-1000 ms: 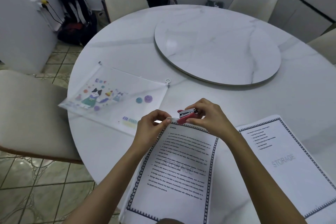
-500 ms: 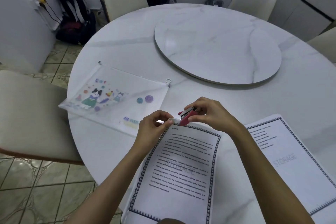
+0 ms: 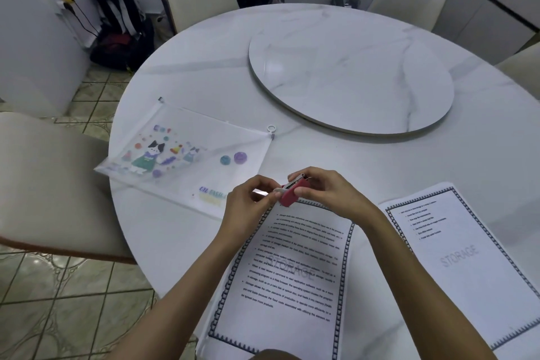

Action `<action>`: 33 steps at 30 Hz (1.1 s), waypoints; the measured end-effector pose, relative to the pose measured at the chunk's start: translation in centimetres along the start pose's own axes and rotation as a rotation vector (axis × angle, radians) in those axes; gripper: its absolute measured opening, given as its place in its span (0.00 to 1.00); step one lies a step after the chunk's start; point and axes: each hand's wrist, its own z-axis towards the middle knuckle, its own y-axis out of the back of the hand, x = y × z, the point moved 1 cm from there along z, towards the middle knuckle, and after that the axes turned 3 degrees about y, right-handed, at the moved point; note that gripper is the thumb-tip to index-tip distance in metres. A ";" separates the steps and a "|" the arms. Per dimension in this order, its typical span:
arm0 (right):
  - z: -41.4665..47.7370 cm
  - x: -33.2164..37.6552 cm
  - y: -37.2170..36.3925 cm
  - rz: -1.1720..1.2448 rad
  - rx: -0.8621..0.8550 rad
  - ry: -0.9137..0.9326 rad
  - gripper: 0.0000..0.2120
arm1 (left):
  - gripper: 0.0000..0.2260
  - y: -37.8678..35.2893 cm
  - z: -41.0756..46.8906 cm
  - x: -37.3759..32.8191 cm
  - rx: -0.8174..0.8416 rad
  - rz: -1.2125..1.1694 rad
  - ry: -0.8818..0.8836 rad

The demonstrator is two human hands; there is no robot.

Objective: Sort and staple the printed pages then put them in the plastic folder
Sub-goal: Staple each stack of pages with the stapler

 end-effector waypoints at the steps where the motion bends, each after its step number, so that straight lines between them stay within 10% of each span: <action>1: 0.0 -0.1 -0.3 0.024 -0.001 0.004 0.09 | 0.03 0.0 0.0 0.0 -0.003 0.001 -0.002; 13: 0.1 0.0 -2.2 0.113 -0.008 0.021 0.07 | 0.02 -0.4 0.3 0.3 -0.030 -0.030 -0.002; 24: 0.3 -0.2 -2.8 0.114 -0.091 -0.057 0.26 | 0.01 -0.6 0.2 0.5 -0.036 -0.051 -0.002; 33: 0.1 -0.3 -2.9 0.175 -0.157 -0.054 0.13 | 0.01 -0.8 0.1 0.5 -0.048 -0.042 -0.032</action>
